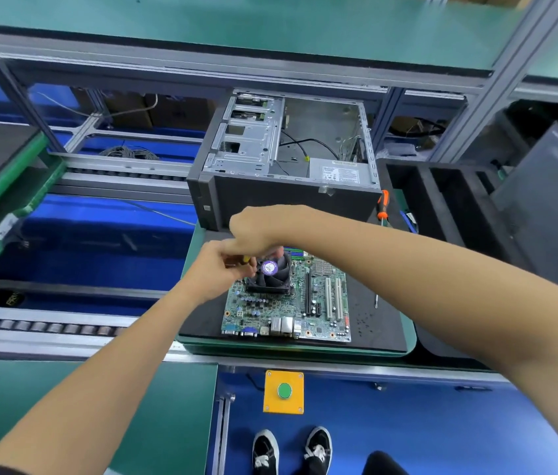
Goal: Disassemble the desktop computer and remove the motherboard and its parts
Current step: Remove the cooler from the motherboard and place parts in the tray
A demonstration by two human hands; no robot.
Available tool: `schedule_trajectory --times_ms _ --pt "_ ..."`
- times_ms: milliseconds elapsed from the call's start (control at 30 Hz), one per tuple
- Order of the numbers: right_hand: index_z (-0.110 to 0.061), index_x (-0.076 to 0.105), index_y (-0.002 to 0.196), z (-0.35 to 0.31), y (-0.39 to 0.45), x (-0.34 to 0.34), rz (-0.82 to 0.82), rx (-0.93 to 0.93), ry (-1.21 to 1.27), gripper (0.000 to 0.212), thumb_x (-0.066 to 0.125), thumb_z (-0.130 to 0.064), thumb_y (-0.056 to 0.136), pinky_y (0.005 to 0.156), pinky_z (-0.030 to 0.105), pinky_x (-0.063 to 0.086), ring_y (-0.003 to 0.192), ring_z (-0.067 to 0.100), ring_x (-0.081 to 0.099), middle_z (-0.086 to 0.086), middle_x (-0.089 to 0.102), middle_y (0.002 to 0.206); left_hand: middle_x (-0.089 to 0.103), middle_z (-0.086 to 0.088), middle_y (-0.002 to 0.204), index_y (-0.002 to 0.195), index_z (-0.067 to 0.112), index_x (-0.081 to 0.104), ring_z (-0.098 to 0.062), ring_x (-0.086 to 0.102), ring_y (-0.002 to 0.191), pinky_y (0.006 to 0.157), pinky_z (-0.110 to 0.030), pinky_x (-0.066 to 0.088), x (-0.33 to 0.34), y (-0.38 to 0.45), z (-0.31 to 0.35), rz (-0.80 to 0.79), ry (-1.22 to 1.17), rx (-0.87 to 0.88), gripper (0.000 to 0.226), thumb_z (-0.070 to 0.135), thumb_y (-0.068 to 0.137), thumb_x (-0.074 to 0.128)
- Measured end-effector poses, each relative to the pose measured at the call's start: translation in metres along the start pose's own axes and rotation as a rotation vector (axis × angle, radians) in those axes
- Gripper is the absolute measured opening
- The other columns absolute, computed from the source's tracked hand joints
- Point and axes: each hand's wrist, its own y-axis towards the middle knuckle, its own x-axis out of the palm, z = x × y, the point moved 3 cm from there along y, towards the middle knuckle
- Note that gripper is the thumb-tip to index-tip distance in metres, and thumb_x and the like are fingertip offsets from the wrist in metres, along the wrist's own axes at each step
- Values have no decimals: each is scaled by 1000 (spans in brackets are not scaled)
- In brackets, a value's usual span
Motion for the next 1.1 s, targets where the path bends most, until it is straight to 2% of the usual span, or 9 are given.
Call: schedule_trajectory --times_ms 133,300,400,567,633,733,800,933,1100 --pt "-11 56 66 -3 3 -1 -73 -56 -145 36 45 -24 97 44 24 32 49 12 44 -1 55 60 70 -9 74 76 5 70 -13 65 70 76 -37 55 5 -1 3 77 -15 -19 9 -3 78 75" --pt "-14 56 77 -11 -3 -2 22 -234 -458 17 58 -22 92 46 26 31 54 9 42 -5 45 62 67 -16 69 74 3 68 -17 57 64 60 -30 49 4 1 -5 131 -34 -34 15 9 73 82" --pt "-16 54 75 -25 -3 3 77 -298 -648 13 63 -14 83 51 28 33 54 14 41 -6 36 60 69 -20 74 82 -1 70 -24 62 69 61 -42 53 0 3 -7 120 42 -29 20 9 71 83" --pt "-17 54 70 -25 0 3 145 -351 -746 14 60 -17 82 50 26 29 63 19 47 -6 38 58 74 -5 81 82 24 72 -5 67 76 68 -23 55 -8 3 -11 24 -111 -68 24 3 73 80" --pt "-19 63 84 -18 1 1 158 -350 -725 4 60 -21 83 52 27 35 63 21 50 -5 43 63 73 -8 99 100 16 69 -9 65 92 85 -25 53 -7 -1 -11 -132 -293 -98 21 0 86 68" --pt "-21 62 80 -16 3 4 178 -357 -623 5 60 -25 80 48 25 32 56 17 50 -7 45 60 74 1 98 104 16 67 -11 66 98 90 -26 51 -9 -1 -12 -151 -139 -74 18 3 94 58" --pt "-16 61 70 -14 5 6 207 -268 -406 20 56 -31 83 44 23 28 52 12 50 -6 51 57 74 -3 94 101 9 69 -14 66 100 91 -28 50 -8 -1 -9 -124 -19 -49 18 0 94 55" --pt "-12 54 56 -1 6 7 216 40 169 44 48 -40 90 41 22 30 46 13 50 -1 55 48 73 -1 79 87 7 70 -5 67 84 79 -9 48 -5 -2 -3 -85 18 11 30 -12 91 47" --pt "-11 63 63 -4 8 7 -38 98 120 31 51 -25 88 36 15 35 38 12 52 -1 62 51 71 -11 79 97 -3 69 -14 68 79 85 -27 54 -2 -2 -5 -48 -38 33 19 -12 89 54"
